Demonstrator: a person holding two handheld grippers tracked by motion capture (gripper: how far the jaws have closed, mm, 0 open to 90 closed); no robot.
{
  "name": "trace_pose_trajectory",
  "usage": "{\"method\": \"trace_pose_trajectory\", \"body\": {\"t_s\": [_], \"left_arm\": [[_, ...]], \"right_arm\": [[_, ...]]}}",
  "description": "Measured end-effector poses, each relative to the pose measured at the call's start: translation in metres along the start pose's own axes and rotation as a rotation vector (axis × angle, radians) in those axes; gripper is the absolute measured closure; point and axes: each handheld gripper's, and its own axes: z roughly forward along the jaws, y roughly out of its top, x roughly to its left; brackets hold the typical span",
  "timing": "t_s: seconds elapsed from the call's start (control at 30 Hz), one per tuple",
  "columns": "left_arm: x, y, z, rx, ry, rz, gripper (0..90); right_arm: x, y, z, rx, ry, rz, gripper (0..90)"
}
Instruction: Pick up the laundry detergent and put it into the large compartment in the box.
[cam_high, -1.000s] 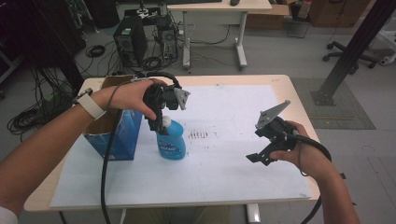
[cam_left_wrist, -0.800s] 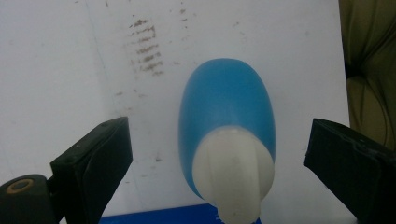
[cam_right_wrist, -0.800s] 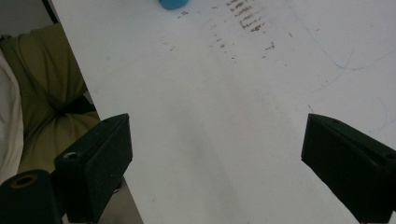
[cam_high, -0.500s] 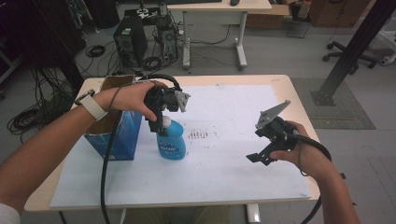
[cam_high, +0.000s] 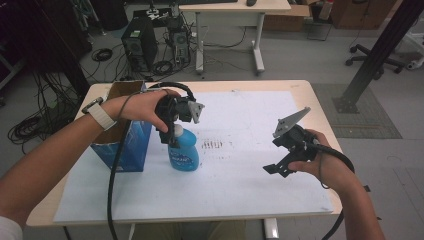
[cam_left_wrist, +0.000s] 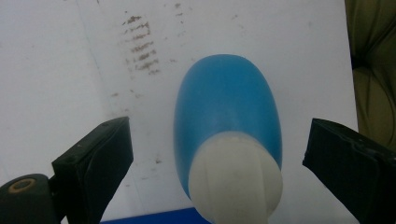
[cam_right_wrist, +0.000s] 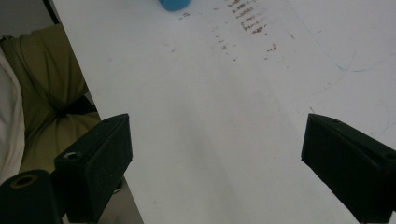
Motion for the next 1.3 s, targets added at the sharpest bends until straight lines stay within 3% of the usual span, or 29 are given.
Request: {"method": "trace_pose_trajectory", "body": {"t_s": [0.8, 1.3], "left_arm": [[0.001, -0.002, 0.019, 0.024, -0.010, -0.008, 9.2], [0.002, -0.004, 0.024, 0.030, -0.015, -0.007, 18.8]], "right_arm": [[0.001, -0.001, 0.001, -0.002, 0.002, 0.002, 8.9], [0.000, -0.003, 0.001, -0.006, 0.001, 0.004, 8.9]]}}
